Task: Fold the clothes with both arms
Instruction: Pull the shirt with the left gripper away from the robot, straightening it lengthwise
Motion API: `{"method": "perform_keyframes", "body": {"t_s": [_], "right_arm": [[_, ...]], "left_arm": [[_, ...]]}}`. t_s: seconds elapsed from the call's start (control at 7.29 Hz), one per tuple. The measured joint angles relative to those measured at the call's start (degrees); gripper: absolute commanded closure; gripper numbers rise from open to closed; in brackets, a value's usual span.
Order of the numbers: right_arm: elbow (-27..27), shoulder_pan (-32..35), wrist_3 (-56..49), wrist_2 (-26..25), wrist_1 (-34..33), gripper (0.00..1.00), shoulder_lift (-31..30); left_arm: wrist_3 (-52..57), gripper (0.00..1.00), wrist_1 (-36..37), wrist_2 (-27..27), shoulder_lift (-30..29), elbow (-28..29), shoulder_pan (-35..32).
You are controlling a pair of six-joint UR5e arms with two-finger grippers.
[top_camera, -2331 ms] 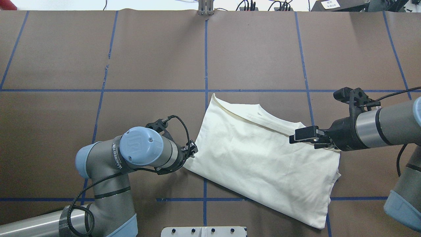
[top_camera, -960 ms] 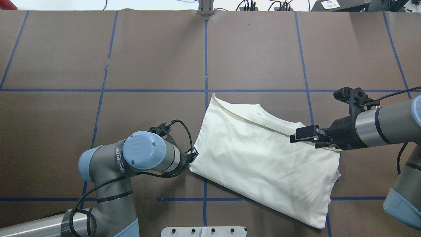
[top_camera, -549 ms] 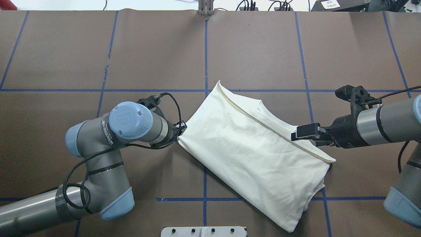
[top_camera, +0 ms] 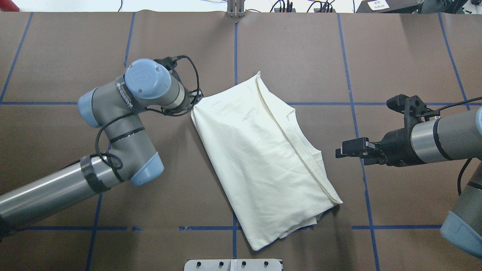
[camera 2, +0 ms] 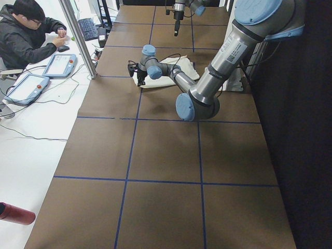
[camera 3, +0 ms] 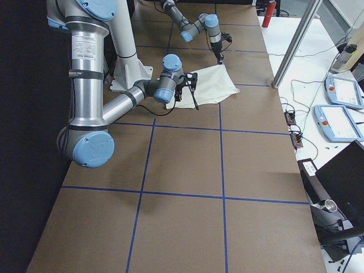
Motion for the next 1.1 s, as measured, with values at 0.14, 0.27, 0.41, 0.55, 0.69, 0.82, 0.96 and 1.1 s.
{"method": "perform_keyframes", "body": {"t_s": [0.14, 0.27, 0.41, 0.55, 0.69, 0.82, 0.96, 1.1], "right_arm": [[-0.2, 0.04, -0.04, -0.12, -0.01, 0.0, 0.05], [-0.48, 0.11, -0.06, -0.2, -0.01, 0.0, 0.09], [-0.73, 0.14, -0.06, -0.21, -0.01, 0.0, 0.11], [-0.83, 0.17, -0.06, -0.21, -0.01, 0.0, 0.12], [-0.92, 0.18, -0.07, -0.23, -0.01, 0.0, 0.12], [-1.02, 0.18, -0.13, -0.24, -0.01, 0.0, 0.12], [-1.32, 0.25, -0.33, -0.27, -0.04, 0.0, 0.33], [-1.8, 0.33, -0.55, -0.31, -0.09, 0.0, 0.84]], "left_arm": [[3.16, 1.0, -4.59, 0.18, -3.45, 7.0, -1.86], [4.94, 1.0, -8.46, 0.73, -5.97, 11.9, -2.67], [5.62, 1.0, -10.78, 1.36, -8.11, 15.31, -2.88], [5.9, 1.0, -11.9, 1.65, -9.61, 17.52, -2.88], [6.19, 0.6, -12.64, 1.74, -10.13, 18.73, -2.86], [7.55, 0.01, -13.43, 1.8, -10.19, 19.47, -2.9], [9.62, 0.0, -14.54, 1.9, -9.86, 19.67, -3.01], [10.71, 0.0, -16.11, 2.02, -9.1, 19.52, -3.09]]}}
